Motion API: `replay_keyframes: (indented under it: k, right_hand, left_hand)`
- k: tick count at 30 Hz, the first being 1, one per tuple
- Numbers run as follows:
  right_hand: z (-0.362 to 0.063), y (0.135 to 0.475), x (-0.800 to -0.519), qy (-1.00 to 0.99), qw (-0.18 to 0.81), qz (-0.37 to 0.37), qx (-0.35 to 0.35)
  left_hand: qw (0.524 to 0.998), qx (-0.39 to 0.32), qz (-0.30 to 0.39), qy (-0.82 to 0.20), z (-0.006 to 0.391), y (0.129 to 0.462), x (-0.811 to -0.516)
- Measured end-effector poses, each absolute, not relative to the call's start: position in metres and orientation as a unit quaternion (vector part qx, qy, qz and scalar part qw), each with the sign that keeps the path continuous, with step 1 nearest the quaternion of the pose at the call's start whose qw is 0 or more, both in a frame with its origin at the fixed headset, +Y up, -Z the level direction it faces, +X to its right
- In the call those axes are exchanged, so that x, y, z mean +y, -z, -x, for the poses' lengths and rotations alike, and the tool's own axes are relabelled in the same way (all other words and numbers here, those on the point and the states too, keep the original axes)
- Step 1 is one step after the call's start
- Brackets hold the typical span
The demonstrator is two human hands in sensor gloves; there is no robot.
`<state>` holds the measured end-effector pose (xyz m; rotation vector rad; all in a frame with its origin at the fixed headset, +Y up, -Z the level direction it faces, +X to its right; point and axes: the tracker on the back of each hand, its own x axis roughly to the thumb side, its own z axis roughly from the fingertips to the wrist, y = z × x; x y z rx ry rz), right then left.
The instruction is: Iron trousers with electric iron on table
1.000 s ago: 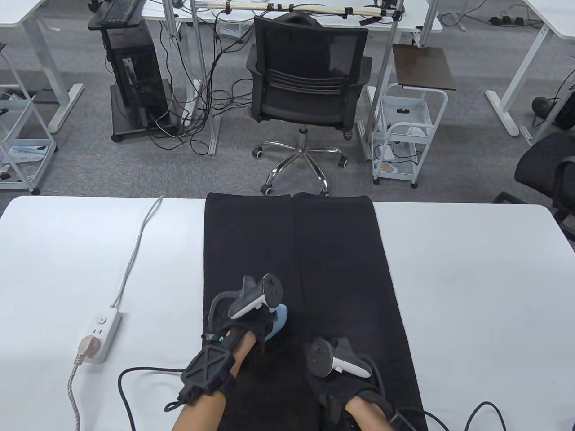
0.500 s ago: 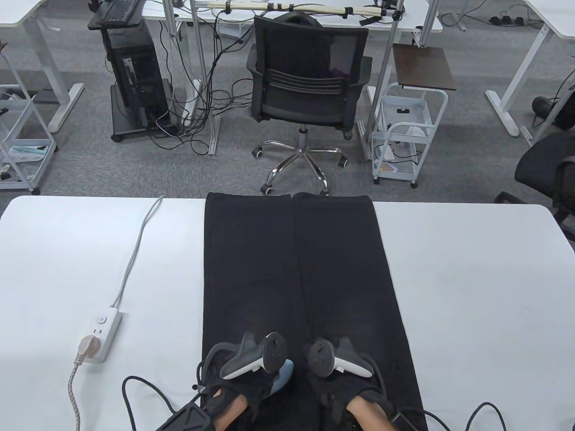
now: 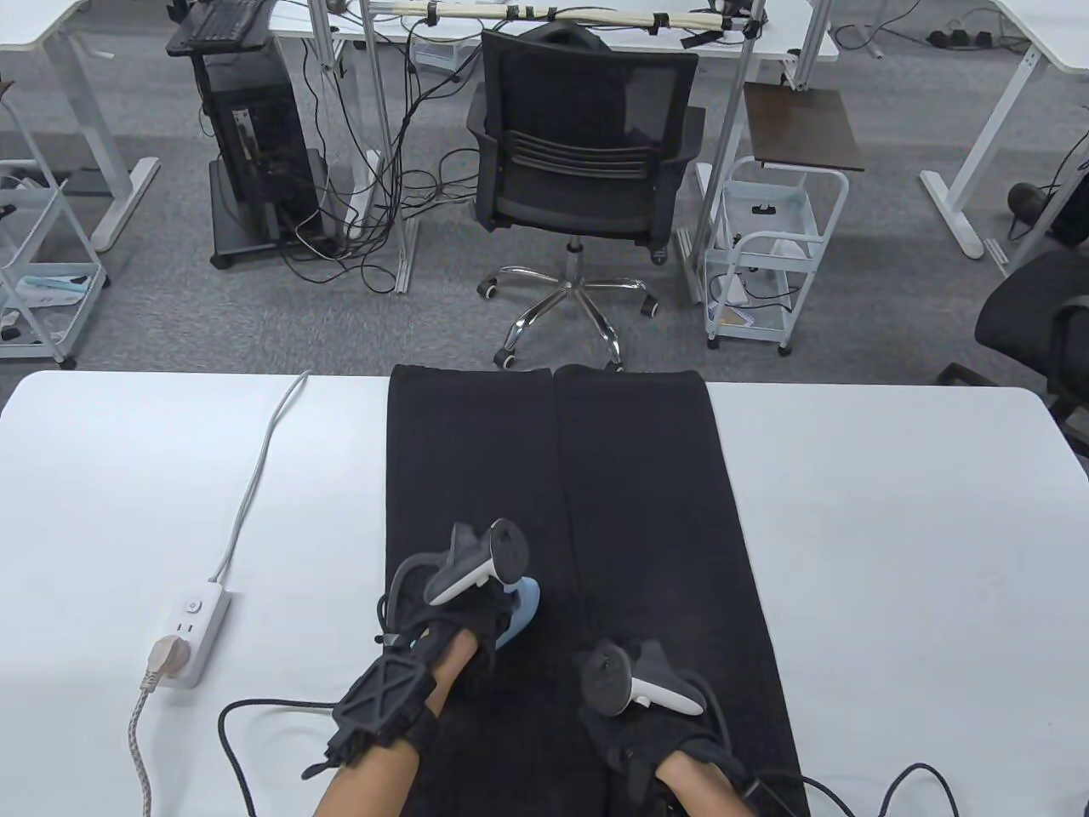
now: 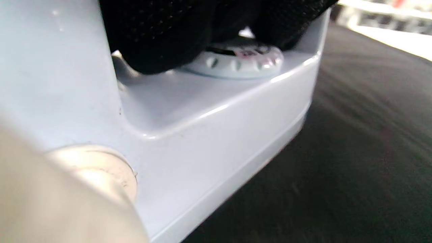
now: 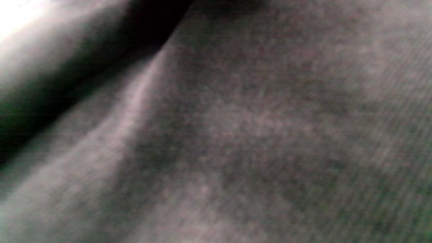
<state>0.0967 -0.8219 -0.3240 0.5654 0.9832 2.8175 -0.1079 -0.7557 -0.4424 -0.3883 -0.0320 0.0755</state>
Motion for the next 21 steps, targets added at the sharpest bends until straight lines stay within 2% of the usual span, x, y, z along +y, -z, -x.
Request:
replay_keyframes:
  k: [5,9,14,21]
  right_hand:
    - [-0.096,0.324,-0.821,-0.926,0.052,-0.185,0.326]
    - [-0.096,0.325,-0.821,-0.924,0.056,-0.184,0.330]
    - [-0.098,0.326,-0.821,-0.922,0.064,-0.184,0.334]
    - [-0.102,0.329,-0.821,-0.919,0.079,-0.185,0.340]
  left_hand:
    - [0.981,0.019,0.190,-0.045,0.117,0.478,-0.755]
    - [0.979,0.015,0.198,-0.055,0.119,0.484,-0.755]
    - [0.981,0.001,0.190,-0.042,0.114,0.471,-0.756]
    - [0.978,-0.080,0.194,-0.022,0.102,0.418,-0.757]
